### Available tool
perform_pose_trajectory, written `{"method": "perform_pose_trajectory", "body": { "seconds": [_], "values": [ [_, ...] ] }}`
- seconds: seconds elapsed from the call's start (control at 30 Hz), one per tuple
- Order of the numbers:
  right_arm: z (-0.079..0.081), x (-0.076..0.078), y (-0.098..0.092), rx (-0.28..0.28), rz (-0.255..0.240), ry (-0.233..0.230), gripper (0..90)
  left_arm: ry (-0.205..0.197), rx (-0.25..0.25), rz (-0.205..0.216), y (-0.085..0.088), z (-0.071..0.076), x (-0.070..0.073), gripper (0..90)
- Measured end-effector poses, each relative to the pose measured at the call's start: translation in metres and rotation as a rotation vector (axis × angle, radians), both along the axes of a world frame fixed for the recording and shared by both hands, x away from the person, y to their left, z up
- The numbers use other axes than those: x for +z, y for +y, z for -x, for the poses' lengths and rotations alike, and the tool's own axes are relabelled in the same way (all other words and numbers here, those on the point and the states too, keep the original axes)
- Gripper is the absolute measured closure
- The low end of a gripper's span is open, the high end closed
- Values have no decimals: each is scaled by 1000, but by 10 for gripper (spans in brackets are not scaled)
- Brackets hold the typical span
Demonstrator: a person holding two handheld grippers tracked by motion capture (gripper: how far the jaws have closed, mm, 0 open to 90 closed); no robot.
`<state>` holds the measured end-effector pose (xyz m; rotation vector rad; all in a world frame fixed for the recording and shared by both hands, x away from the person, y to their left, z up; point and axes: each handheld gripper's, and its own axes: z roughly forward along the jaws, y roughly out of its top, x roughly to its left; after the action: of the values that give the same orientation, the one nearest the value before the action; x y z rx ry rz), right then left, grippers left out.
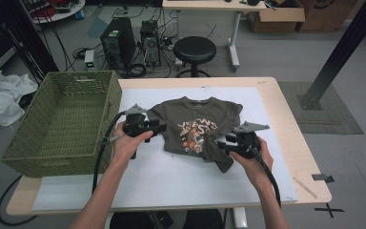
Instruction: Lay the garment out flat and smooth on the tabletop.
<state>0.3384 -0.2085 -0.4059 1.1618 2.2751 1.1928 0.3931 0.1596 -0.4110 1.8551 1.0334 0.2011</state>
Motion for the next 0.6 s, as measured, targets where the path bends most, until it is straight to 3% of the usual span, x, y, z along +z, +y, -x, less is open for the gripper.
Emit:
{"method": "perform_pose_trajectory", "body": {
  "seconds": [0.23,0.33,0.43,0.53,0.6],
  "values": [
    [46,-9,7,-38,64,-72,537,58,18,-3,5,25,-21,530],
    [58,-9,10,-61,63,-110,520,75,14,-12,-2,27,-26,531],
    [59,-8,15,-65,67,-128,506,101,23,-19,-10,24,-34,530],
    [48,-17,20,-11,100,-68,530,118,18,-37,-21,23,-41,531],
    [41,-24,18,1,109,-20,632,103,18,-60,-24,23,-40,578]
  ]
}}
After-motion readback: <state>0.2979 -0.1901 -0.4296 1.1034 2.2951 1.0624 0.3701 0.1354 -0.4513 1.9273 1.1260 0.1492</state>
